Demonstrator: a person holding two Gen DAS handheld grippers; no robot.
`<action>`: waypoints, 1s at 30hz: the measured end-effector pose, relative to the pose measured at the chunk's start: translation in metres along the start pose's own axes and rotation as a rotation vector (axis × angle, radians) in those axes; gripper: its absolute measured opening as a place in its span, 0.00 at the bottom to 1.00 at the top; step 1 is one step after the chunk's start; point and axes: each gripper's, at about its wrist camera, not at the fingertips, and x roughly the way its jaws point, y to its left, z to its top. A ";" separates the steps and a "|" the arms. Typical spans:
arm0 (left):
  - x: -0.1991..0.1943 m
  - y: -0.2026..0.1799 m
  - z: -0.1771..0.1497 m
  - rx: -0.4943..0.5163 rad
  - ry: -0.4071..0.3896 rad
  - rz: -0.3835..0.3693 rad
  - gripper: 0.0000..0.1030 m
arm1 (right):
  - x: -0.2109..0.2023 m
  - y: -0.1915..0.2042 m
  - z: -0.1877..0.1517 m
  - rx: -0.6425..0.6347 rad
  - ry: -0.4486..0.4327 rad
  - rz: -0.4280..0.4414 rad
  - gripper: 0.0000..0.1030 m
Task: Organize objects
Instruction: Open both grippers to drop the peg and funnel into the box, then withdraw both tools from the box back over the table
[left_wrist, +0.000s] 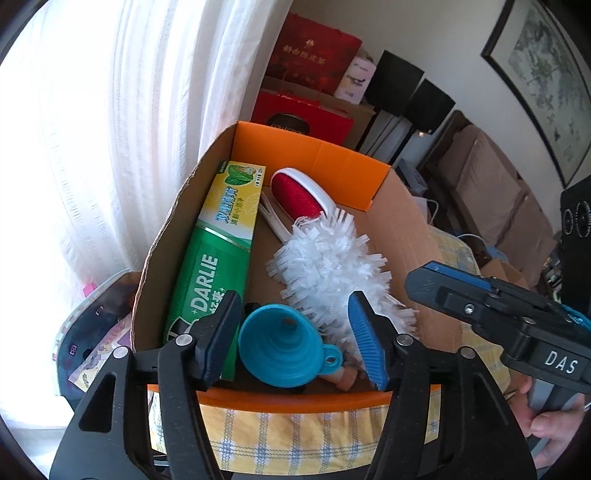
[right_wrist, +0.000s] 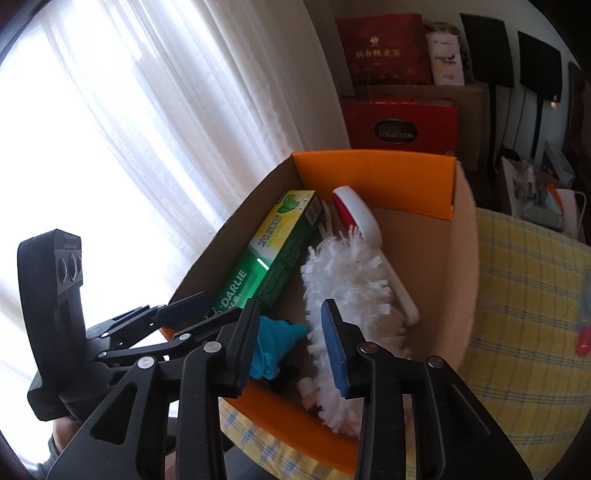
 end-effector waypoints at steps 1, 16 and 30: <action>-0.001 -0.001 0.000 0.003 -0.001 -0.001 0.60 | -0.003 -0.001 -0.001 0.000 -0.006 -0.007 0.42; -0.012 -0.025 -0.004 0.054 -0.017 0.001 0.79 | -0.047 -0.024 -0.006 0.011 -0.083 -0.119 0.78; -0.016 -0.052 -0.001 0.084 -0.034 -0.025 1.00 | -0.073 -0.059 -0.018 0.044 -0.097 -0.216 1.00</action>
